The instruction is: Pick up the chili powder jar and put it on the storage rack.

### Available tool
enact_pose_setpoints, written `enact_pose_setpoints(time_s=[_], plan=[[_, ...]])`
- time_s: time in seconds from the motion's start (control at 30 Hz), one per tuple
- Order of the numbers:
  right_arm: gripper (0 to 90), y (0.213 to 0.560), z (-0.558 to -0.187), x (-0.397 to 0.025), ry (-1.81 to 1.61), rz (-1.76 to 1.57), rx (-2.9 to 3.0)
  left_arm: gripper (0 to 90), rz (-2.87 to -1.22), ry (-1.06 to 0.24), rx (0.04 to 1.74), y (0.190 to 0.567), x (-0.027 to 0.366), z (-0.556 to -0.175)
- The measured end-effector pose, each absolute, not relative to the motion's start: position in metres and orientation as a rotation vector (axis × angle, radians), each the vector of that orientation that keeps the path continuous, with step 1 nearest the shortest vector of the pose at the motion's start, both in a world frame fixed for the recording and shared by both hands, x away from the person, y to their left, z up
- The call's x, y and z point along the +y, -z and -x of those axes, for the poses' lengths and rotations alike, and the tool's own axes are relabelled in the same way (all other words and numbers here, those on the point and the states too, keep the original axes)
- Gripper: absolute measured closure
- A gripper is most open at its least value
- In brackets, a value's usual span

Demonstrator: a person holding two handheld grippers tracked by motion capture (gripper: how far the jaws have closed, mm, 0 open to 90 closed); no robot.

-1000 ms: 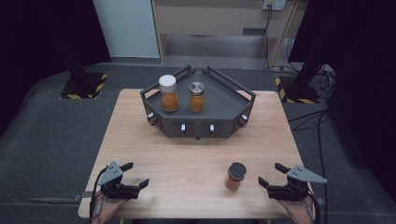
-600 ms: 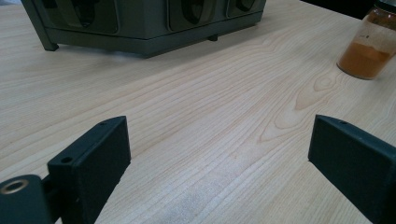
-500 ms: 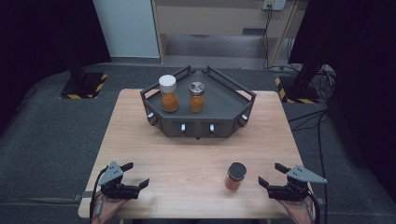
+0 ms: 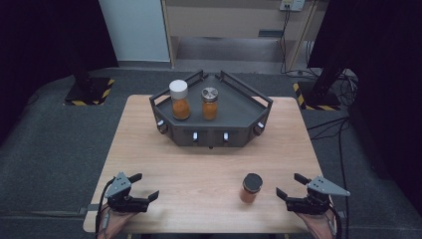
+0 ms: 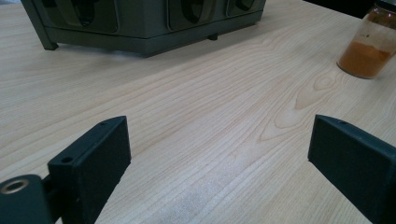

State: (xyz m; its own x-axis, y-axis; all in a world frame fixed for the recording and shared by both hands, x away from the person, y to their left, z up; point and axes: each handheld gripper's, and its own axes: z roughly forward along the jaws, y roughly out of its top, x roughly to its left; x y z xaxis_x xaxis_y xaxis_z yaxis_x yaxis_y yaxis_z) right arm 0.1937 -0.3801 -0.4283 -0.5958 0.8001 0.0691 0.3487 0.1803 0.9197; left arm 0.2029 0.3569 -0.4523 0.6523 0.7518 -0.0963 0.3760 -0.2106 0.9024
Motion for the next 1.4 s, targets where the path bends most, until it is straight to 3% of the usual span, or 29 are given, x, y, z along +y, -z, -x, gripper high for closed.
enact_pose_setpoints(time_s=[1.4], plan=[[10.3, 0.387, -0.209, -0.367, -1.468, -0.988, 2.087, 4.9, -1.825, -0.450, 0.907, 0.453, 0.356, -0.203]])
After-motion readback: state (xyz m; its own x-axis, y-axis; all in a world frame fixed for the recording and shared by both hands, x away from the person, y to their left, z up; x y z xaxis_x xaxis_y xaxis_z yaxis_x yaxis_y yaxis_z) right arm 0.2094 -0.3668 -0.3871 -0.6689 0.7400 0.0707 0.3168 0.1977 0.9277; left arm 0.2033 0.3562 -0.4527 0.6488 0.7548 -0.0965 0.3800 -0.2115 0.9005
